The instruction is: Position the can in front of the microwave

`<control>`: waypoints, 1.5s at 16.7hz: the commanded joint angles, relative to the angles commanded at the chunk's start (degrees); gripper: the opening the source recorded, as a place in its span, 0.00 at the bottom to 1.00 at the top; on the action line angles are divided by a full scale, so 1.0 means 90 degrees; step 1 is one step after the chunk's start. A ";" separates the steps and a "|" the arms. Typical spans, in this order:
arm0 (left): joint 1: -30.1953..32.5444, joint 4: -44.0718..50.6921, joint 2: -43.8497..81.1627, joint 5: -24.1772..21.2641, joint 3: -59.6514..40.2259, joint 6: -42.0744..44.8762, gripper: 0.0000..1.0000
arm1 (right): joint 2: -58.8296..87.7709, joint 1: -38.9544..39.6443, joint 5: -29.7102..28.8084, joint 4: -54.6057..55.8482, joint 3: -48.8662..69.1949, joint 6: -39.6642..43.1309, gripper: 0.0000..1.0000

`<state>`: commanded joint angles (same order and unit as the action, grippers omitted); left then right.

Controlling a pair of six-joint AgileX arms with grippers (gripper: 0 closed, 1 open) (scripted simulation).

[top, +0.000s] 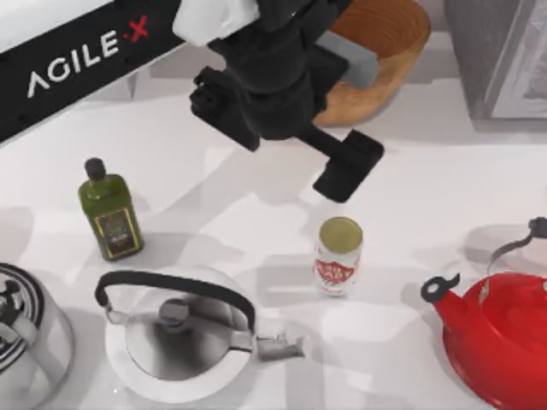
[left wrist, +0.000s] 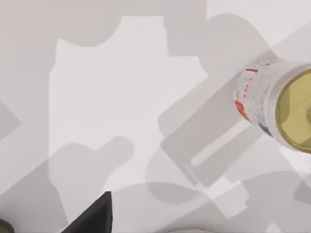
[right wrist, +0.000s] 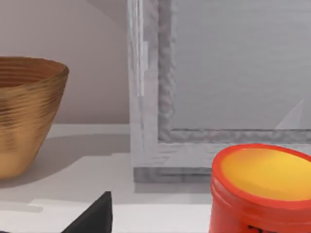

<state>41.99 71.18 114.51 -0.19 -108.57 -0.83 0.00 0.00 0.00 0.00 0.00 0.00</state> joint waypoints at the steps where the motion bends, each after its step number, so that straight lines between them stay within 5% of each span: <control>1: 0.0144 0.0264 0.0472 0.0002 -0.0437 -0.0011 1.00 | 0.0000 0.0000 0.0000 0.0000 0.0000 0.0000 1.00; 8: 0.0689 0.1265 0.2225 -0.0004 -0.2064 -0.0065 1.00 | 0.0000 0.0000 0.0000 0.0000 0.0000 0.0000 1.00; 25: 0.0679 -0.0235 0.2242 -0.0004 -0.0581 -0.0055 1.00 | 0.0000 0.0000 0.0000 0.0000 0.0000 0.0000 1.00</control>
<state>48.10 69.07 134.69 -0.22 -113.79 -1.32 0.00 0.00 0.00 0.00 0.00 0.00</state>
